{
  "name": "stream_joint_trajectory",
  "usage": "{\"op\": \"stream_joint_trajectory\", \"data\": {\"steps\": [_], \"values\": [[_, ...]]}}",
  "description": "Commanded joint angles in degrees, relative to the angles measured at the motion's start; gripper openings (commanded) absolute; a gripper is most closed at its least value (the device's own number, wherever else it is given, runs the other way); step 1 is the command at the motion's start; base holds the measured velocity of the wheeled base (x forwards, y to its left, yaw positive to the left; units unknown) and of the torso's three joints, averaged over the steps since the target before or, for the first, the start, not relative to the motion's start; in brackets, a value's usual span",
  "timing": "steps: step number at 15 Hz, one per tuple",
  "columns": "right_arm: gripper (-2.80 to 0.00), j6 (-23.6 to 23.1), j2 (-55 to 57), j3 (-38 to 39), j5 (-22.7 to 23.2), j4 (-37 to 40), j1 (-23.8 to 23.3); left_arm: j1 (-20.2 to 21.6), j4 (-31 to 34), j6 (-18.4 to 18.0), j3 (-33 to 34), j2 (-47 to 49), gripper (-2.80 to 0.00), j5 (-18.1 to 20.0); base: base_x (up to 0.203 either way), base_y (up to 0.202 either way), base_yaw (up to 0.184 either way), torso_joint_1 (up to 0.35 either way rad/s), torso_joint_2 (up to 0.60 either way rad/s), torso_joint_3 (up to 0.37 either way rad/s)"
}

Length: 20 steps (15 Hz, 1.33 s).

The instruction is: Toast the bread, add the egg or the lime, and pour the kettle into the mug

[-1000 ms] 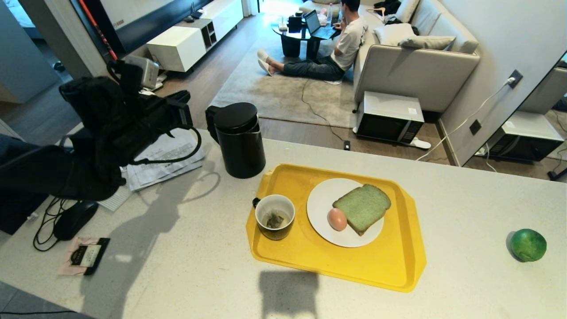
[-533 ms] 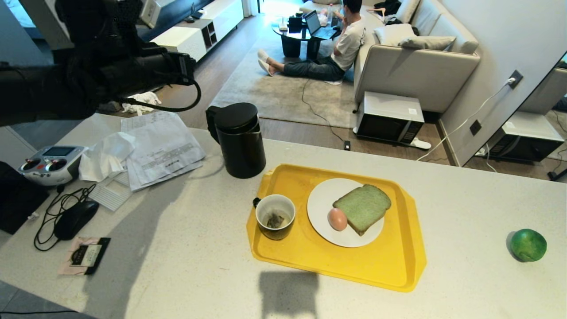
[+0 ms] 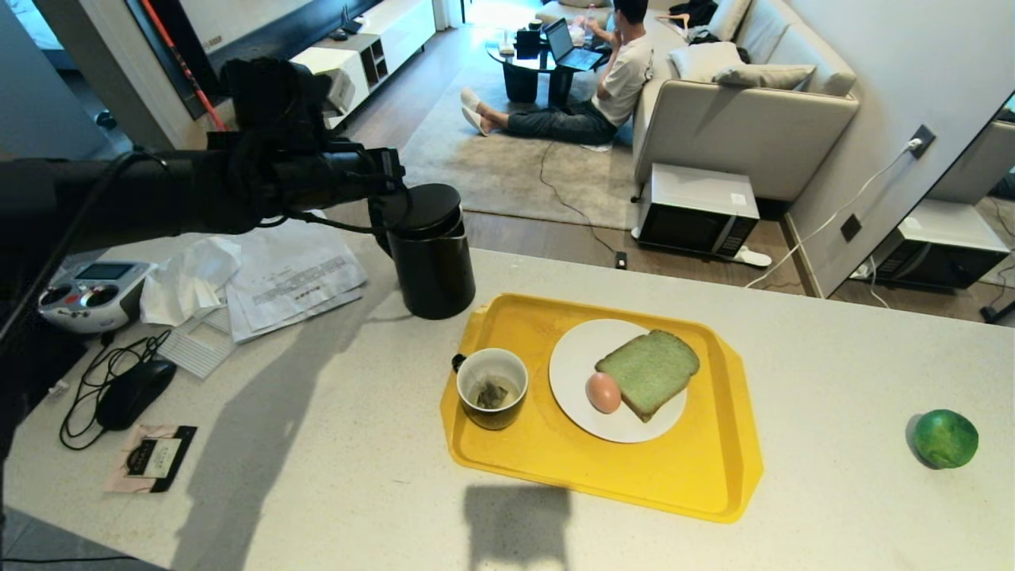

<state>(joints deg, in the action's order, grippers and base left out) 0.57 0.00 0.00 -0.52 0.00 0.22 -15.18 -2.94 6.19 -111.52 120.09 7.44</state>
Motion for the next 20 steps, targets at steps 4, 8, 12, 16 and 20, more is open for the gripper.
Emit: {"op": "stream_joint_trajectory", "data": {"steps": [4,8,12,16,20], "values": [[-2.80,0.00,0.00,0.09,0.00,0.00,0.04,-1.32,-0.23,2.60,0.05,4.67,-2.80,-0.24,0.000,0.000,0.000,0.000,0.00,0.000],[-2.80,0.04,0.00,0.09,0.00,0.00,0.04,-2.66,-0.31,4.71,0.25,6.64,-2.80,-0.84,0.000,0.000,0.000,0.000,0.00,0.000],[-2.80,0.02,0.00,0.09,0.00,0.00,0.04,-3.69,-0.31,5.93,1.55,6.75,-2.80,-0.92,0.000,0.000,0.000,0.000,0.00,0.000],[-2.80,0.02,0.00,0.09,0.00,0.00,0.04,-4.06,-2.69,4.32,0.97,6.03,-2.80,-2.49,0.000,0.000,0.000,0.000,0.00,0.000],[-2.80,0.04,0.00,0.09,0.00,0.00,0.04,-4.31,-2.84,-0.73,0.63,0.54,-2.80,-2.59,0.000,0.000,0.000,0.000,0.00,0.000]]}}
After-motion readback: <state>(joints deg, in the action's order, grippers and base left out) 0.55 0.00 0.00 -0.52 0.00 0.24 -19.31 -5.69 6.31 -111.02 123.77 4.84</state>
